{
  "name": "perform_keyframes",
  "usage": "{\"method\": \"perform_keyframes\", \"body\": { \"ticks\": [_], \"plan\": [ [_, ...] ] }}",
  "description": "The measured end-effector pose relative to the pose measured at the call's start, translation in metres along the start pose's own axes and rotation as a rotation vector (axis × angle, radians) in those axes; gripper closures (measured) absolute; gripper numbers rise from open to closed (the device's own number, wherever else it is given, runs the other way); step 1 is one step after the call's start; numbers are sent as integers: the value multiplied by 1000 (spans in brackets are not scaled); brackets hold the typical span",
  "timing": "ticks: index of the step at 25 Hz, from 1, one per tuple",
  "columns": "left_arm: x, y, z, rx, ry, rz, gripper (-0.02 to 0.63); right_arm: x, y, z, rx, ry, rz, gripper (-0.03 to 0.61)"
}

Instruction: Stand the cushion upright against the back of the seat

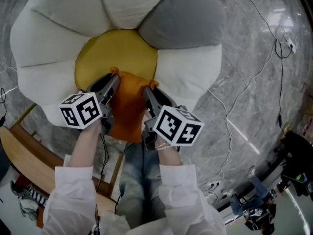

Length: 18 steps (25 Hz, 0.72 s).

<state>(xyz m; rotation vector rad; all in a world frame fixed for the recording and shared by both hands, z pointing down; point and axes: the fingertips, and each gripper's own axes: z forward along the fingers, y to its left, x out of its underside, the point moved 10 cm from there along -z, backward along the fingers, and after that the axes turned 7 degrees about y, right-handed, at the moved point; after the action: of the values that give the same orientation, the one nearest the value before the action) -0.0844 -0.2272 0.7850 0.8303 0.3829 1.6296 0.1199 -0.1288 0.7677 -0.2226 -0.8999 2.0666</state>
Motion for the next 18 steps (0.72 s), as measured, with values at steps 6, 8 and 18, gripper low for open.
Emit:
{"method": "perform_keyframes", "body": {
  "ticks": [6, 8, 18],
  "plan": [
    [4, -3, -32, -11, -36, -33, 520, 7, 24, -9, -5, 32, -68, 492],
    [6, -7, -44, -16, -56, -33, 522, 9, 32, -15, -14, 36, -88, 495],
    [-11, -33, -112, -46, -130, -19, 531, 5, 97, -48, -50, 47, -194, 500]
  ]
}}
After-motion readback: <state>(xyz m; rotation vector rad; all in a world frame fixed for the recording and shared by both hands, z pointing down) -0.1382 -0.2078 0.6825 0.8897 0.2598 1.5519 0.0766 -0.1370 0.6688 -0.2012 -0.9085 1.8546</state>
